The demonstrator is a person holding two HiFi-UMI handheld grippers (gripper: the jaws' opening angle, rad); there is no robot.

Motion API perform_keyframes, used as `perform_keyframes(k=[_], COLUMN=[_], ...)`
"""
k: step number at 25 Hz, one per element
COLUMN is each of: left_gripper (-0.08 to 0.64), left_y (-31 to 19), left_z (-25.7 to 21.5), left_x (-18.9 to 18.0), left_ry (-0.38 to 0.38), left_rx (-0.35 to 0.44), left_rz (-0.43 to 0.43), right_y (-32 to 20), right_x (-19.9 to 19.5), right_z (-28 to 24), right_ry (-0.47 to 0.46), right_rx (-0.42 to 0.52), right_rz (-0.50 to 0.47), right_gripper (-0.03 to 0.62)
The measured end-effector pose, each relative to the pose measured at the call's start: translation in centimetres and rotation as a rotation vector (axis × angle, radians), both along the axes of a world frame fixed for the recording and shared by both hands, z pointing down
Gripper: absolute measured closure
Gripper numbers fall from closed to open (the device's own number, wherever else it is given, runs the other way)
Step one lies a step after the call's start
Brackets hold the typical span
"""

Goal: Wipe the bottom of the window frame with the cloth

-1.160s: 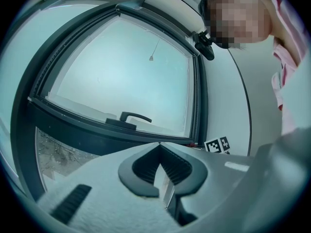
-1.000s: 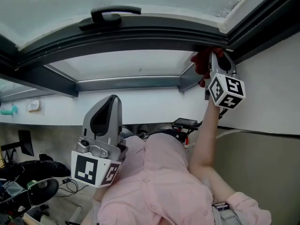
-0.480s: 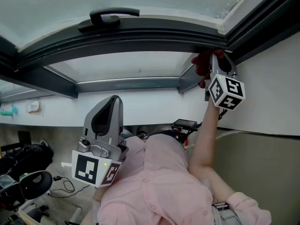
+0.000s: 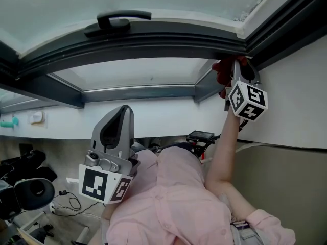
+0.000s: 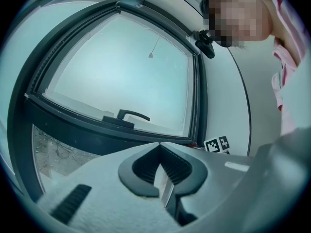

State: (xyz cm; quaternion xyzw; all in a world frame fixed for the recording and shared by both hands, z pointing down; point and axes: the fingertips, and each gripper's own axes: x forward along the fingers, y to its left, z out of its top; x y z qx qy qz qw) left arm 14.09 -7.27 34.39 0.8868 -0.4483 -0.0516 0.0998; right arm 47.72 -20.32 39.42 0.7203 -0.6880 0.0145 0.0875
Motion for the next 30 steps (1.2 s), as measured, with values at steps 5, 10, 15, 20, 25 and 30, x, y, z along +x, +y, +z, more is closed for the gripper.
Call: perform_keyframes(k=[5, 10, 15, 20, 25, 30], left_gripper=[0.560, 0.560, 0.560, 0.560, 0.560, 0.560], left_y=[-0.2, -0.2, -0.2, -0.2, -0.1, 0.3], left_z=[0.0, -0.1, -0.2, -0.3, -0.4, -0.1], left_x=[-0.3, -0.5, -0.8, -1.0, -1.4, -1.8], left_ry=[0.000, 0.002, 0.002, 0.005, 0.005, 0.005], left_rx=[0.003, 0.005, 0.007, 0.010, 0.013, 0.010], left_rz=[-0.005, -0.007, -0.012, -0.016, -0.025, -0.032], right_y=[0.0, 0.1, 0.1, 0.1, 0.1, 0.1], right_x=[-0.1, 0.6, 0.7, 0.7, 0.8, 0.7], right_z=[0.0, 0.0, 0.0, 0.0, -0.1, 0.0], right_ry=[0.012, 0.025, 0.033, 0.048, 0.051, 0.052], right_rx=[0.000, -0.006, -0.006, -0.014, -0.010, -0.010], right_rz=[0.007, 0.039, 0.049, 0.053, 0.052, 0.051], right_gripper=[0.537, 0.537, 0.537, 0.537, 0.537, 0.537])
